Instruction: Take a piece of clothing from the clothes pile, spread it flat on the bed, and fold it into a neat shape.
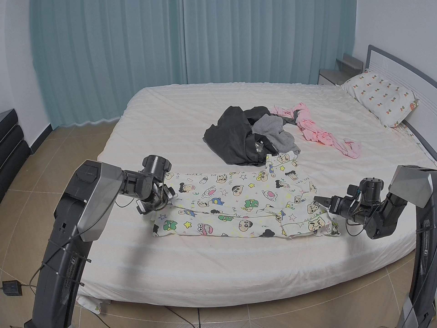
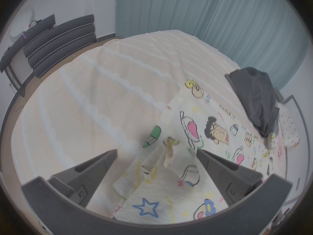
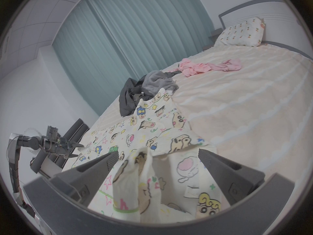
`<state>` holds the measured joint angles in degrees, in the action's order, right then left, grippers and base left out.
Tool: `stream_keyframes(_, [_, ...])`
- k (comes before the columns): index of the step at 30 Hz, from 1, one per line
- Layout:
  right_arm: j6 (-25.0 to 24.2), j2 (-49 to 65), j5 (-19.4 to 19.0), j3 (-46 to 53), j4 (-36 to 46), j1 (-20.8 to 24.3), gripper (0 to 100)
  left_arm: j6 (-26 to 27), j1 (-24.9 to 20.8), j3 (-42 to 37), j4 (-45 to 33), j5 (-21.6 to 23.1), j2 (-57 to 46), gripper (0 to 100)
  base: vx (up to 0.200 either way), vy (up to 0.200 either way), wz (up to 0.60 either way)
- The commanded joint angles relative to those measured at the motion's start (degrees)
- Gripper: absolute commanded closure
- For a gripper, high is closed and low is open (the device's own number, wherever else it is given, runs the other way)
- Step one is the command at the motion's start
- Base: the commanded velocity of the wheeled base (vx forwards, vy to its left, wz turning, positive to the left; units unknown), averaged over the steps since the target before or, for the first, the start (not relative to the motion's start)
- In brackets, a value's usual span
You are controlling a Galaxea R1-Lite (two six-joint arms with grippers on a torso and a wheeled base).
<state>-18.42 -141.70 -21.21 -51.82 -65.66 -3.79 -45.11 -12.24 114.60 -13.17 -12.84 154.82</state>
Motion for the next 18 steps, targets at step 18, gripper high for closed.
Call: stream_keyframes(18, [-32.3, 18.1, 4.3, 15.2, -0.6, 13.5, 0, -2.6, 4.0, -74.6, 38.4, 29.6, -51.5, 0, 0.000, 0.000, 0.00])
